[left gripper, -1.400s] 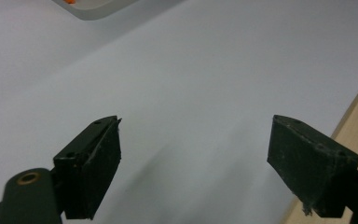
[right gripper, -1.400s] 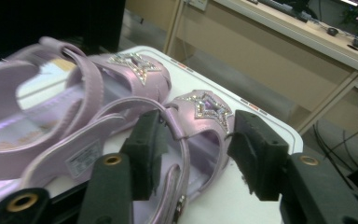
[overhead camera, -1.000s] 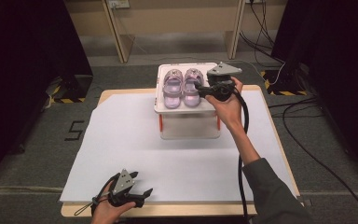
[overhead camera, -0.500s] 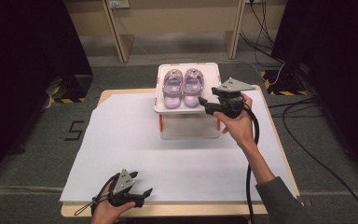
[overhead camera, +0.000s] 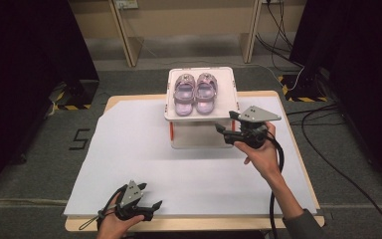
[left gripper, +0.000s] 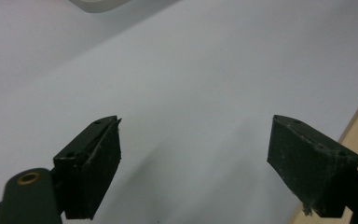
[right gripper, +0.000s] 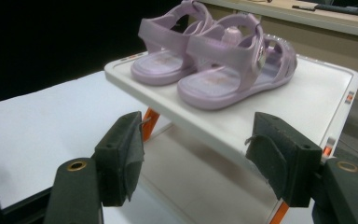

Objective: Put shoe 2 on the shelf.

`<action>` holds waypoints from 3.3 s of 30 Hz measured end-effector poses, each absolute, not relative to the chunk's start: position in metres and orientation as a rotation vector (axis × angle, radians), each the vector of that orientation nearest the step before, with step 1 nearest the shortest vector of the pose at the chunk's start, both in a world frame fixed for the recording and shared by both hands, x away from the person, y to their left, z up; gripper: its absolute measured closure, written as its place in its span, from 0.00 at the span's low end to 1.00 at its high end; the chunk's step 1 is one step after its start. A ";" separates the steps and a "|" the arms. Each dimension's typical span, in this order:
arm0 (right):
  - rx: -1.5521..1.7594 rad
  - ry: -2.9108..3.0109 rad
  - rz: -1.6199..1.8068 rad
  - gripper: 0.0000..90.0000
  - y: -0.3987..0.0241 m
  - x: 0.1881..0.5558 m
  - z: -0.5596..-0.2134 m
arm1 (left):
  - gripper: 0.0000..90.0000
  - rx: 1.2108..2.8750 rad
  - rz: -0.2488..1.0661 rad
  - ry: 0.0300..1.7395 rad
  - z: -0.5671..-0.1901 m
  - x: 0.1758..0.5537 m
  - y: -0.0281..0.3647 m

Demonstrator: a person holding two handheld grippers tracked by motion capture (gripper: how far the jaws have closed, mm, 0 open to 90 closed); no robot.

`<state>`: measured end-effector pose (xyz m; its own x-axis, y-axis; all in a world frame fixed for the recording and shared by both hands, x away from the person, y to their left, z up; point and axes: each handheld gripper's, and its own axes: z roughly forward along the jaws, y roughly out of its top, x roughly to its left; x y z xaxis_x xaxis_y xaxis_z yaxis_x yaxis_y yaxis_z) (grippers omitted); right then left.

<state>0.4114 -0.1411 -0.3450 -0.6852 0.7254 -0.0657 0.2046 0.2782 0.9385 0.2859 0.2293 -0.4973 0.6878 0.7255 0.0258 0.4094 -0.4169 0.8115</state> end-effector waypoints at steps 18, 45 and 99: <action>0.835 2.125 1.400 0.38 -0.146 0.393 -0.373 | 0.19 2.059 0.482 0.865 -0.496 0.286 0.229; 0.802 2.251 1.370 0.35 -0.140 0.367 -0.426 | 0.19 2.079 0.483 0.842 -0.495 0.286 0.226; 0.944 2.414 1.186 0.20 -0.179 0.313 -0.481 | 0.17 2.059 0.482 0.838 -0.495 0.286 0.226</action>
